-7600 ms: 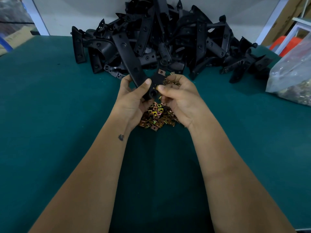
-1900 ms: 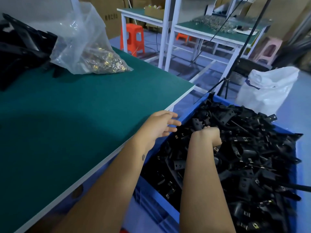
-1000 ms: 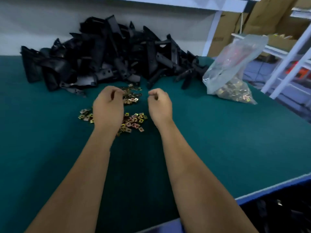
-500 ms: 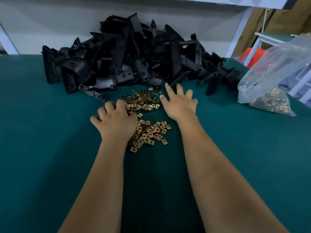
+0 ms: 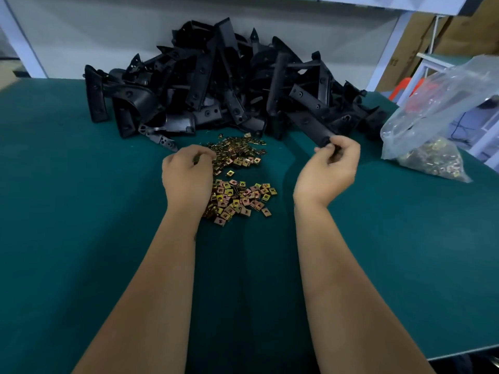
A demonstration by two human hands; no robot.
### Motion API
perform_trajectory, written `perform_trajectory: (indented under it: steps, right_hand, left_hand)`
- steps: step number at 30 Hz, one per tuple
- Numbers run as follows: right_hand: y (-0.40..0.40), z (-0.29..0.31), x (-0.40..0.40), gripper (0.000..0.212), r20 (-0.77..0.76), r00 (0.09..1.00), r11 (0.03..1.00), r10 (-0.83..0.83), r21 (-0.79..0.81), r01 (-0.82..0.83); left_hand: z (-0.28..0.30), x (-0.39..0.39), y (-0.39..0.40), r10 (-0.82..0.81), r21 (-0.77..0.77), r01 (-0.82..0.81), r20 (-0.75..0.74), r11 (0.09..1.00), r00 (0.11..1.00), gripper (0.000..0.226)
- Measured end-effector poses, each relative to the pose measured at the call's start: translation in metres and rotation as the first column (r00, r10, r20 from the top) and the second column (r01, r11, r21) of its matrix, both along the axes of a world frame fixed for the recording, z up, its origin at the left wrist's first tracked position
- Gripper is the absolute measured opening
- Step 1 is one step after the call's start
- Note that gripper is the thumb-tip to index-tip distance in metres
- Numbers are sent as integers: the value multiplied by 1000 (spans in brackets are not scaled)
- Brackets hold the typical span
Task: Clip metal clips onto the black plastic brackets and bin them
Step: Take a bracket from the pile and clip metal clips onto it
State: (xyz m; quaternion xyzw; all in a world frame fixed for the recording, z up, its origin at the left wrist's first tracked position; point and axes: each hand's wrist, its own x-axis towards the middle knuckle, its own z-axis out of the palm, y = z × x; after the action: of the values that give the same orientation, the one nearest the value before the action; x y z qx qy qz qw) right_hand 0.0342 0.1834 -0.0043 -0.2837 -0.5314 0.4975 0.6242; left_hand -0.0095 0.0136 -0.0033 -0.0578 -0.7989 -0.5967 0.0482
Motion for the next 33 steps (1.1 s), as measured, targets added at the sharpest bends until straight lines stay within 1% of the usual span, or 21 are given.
perform_trajectory:
  steps: [2, 3, 5, 8, 10, 12, 14, 15, 17, 18, 20, 23, 25, 29, 33]
  right_hand:
    - [-19, 2, 3, 29, -26, 990, 989, 139, 53, -138]
    - [-27, 2, 3, 33, -10, 978, 975, 206, 86, -205]
    - [-42, 0, 1, 29, 81, 951, 935, 299, 175, -309]
    - [-54, -2, -1, 18, 241, 910, 852, 337, 334, -403]
    - [-56, -3, 0, 14, 310, 893, 749, 326, 491, -445]
    - [-57, -4, 1, 16, 429, 855, 607, 291, 609, -511]
    - [-60, -3, 1, 18, 565, 799, 492, 205, 646, -583]
    - [-61, -3, 1, 19, 613, 775, 449, 152, 656, -606]
    - [-64, -3, 0, 22, 666, 739, 389, 97, 658, -644]
    - [-65, -3, -1, 21, 677, 729, 380, 102, 650, -658]
    - [-65, -4, -1, 20, 686, 715, 410, 139, 617, -672]
    - [-63, -6, -3, 31, 692, 693, 513, 201, 528, -676]
    - [-61, -7, -2, 35, 672, 689, 582, 272, 455, -674]
    - [-59, -4, 0, 28, 625, 650, 668, 432, 262, -696]
    - [-53, 2, 2, 16, 461, 675, 730, 575, 84, -679]
  left_hand:
    - [-2, 0, 1, -8, 30, 9, -42, 1000, 999, 29]
    - [-1, 1, 1, -25, 63, 28, -42, 998, 999, 28]
    - [1, 0, 3, -84, 116, 86, -28, 990, 996, 25]
    - [2, -3, 3, -152, 234, 148, 1, 961, 988, 22]
    - [3, -5, 1, -177, 383, 143, 54, 913, 983, 23]
    - [5, -7, 0, -213, 520, 130, 104, 844, 971, 30]
    - [6, -9, -1, -236, 635, 94, 143, 767, 961, 34]
    - [6, -10, -1, -231, 666, 70, 157, 743, 960, 30]
    - [6, -12, -2, -200, 675, 32, 172, 737, 965, 18]
    - [5, -12, -3, -186, 682, 16, 177, 731, 967, 16]
    - [5, -14, -6, -183, 710, 10, 167, 704, 969, 18]
    - [4, -17, -10, -250, 745, 73, 129, 663, 960, 19]
    - [5, -17, -10, -314, 753, 119, 121, 647, 942, 19]
    - [6, -14, -8, -401, 728, 161, 168, 667, 901, 27]
    - [4, -14, -14, -495, 612, 310, 155, 728, 855, 36]
